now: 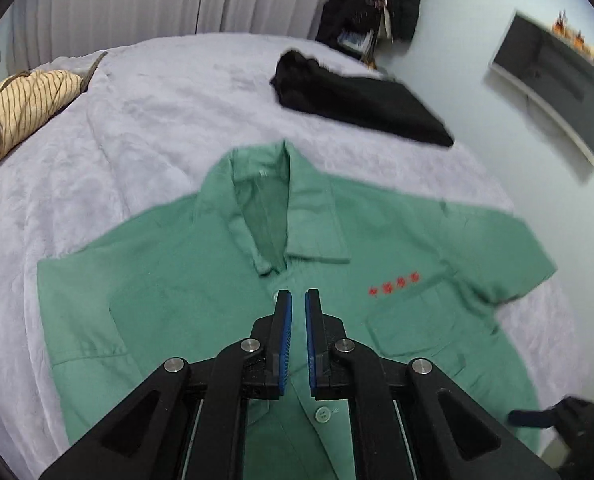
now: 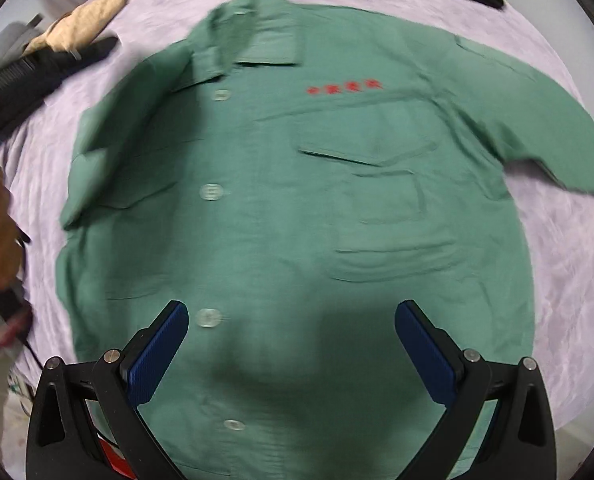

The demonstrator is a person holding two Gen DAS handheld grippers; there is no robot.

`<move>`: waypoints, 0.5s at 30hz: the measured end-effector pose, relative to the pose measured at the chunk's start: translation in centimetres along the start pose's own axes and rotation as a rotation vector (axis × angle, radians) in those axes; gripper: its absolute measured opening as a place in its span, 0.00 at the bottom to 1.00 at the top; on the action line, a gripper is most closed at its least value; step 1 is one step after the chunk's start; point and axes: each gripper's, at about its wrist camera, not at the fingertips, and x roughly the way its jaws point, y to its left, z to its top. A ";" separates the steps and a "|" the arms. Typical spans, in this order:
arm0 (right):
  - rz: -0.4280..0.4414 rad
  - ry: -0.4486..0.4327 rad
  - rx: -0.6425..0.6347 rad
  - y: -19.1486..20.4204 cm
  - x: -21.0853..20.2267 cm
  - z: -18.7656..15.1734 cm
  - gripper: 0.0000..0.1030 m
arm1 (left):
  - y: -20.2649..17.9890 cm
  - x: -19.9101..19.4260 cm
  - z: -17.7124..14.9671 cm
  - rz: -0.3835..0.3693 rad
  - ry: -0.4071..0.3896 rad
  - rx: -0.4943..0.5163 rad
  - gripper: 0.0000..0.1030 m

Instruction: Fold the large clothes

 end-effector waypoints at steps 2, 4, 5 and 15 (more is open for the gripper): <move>-0.007 0.014 0.035 -2.1 0.2 0.1 1.00 | -2.1 2.7 -2.0 0.088 0.079 0.070 0.08; -0.017 0.027 0.058 -3.8 0.7 -0.1 1.00 | -3.0 4.4 -4.1 0.135 0.144 0.126 0.09; -0.021 0.030 0.064 -4.4 1.0 -0.2 1.00 | -3.0 4.9 -4.7 0.158 0.171 0.141 0.09; 0.021 -0.144 -0.084 -1.5 -0.4 4.6 1.00 | 4.5 -1.9 -10.3 0.328 0.145 -0.072 0.09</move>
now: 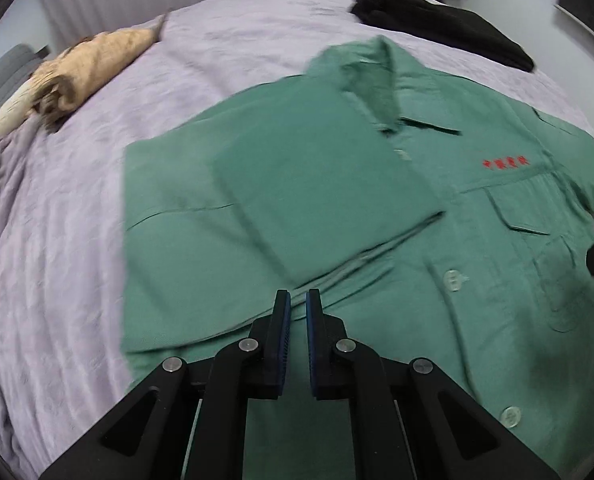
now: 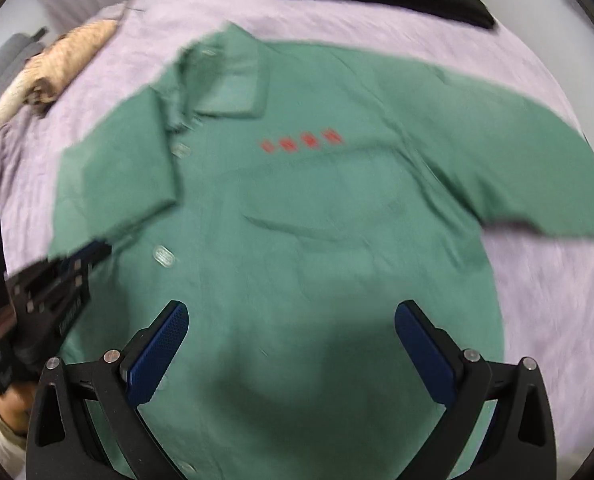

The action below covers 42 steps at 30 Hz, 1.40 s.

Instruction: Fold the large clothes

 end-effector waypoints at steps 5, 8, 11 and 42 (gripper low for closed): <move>0.099 -0.067 -0.205 9.0 2.7 4.4 1.00 | 7.9 1.3 -2.0 0.116 0.052 -0.178 0.09; 0.114 -0.057 -0.316 15.2 5.8 5.5 1.00 | 10.9 2.0 -3.1 0.098 0.097 -0.282 0.09; 0.055 -0.044 -0.419 19.8 9.1 5.3 1.00 | 12.2 2.1 -3.7 0.103 0.107 -0.323 0.09; 0.783 0.223 0.433 14.2 12.0 0.5 0.63 | 20.5 -0.4 -2.6 0.168 0.093 -0.459 0.99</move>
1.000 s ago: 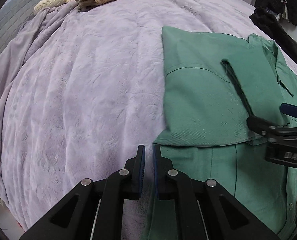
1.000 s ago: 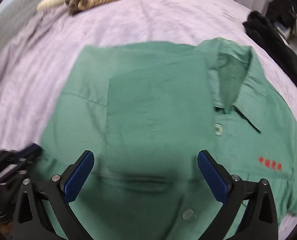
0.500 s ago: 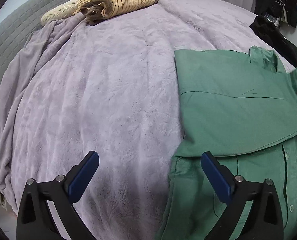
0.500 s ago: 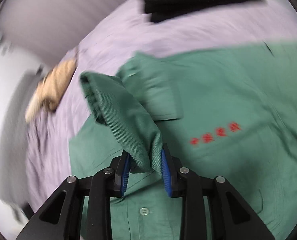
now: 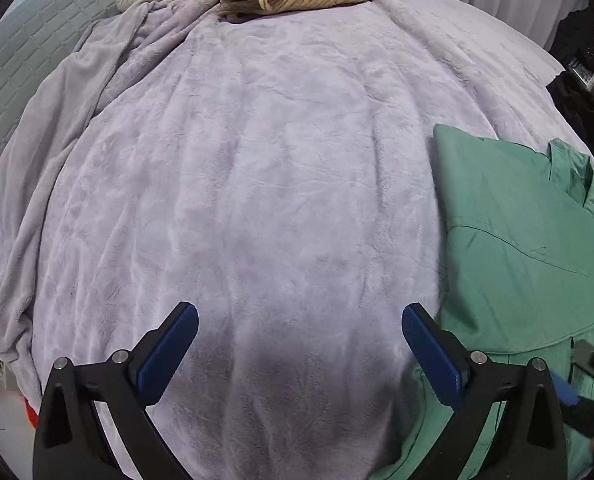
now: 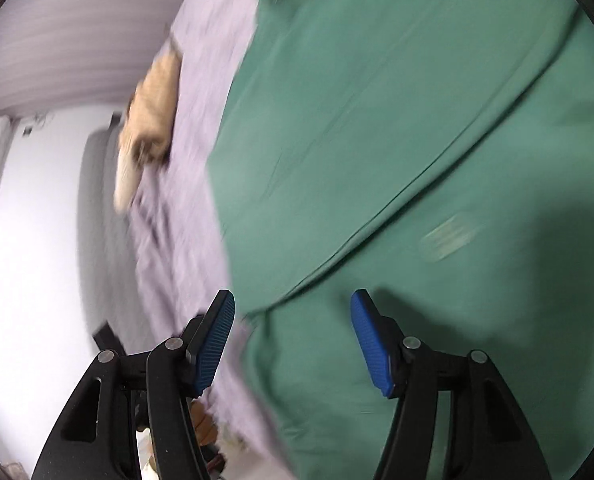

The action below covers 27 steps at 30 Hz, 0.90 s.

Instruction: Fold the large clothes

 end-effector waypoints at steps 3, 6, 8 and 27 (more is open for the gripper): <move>0.071 0.036 0.030 2.1 7.0 -1.6 0.63 | 1.4 -0.1 -0.2 0.015 -0.001 0.012 0.99; 0.101 0.030 0.052 3.7 11.3 -1.4 0.08 | 2.7 -0.2 -0.5 0.027 0.001 0.026 0.99; 0.122 0.039 0.050 4.8 12.6 -1.6 0.06 | 3.6 -0.3 -0.8 0.026 -0.005 0.025 0.99; -0.448 -0.252 -0.252 3.2 -2.9 0.3 0.08 | -6.8 4.2 0.0 -0.101 0.020 0.247 0.99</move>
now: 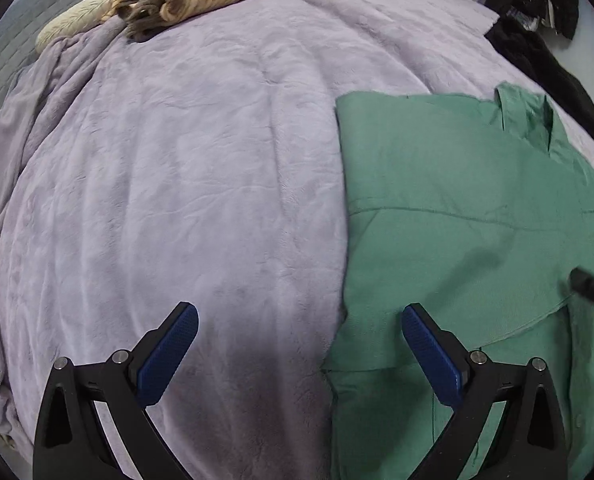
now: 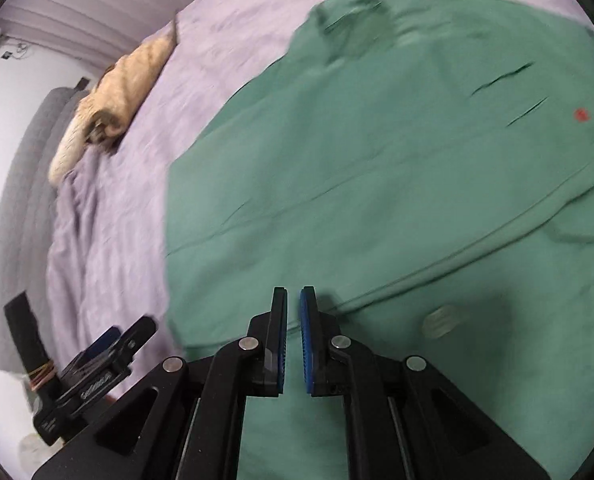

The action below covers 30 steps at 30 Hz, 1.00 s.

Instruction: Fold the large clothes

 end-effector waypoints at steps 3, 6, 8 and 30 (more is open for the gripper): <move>-0.157 -0.030 0.094 -5.8 -0.5 2.8 0.06 | -0.7 2.4 -1.5 0.024 0.067 0.043 0.99; -0.064 0.001 0.216 -10.1 -0.9 2.9 0.02 | 0.0 1.8 -2.7 0.026 0.075 0.051 0.99; -0.117 0.011 0.210 -10.5 -2.1 2.1 0.08 | 0.8 0.7 -3.5 0.031 0.083 0.057 0.99; -0.150 0.151 0.093 -7.7 -9.2 -9.2 0.55 | 3.1 -4.7 -13.6 -0.004 0.217 0.026 1.00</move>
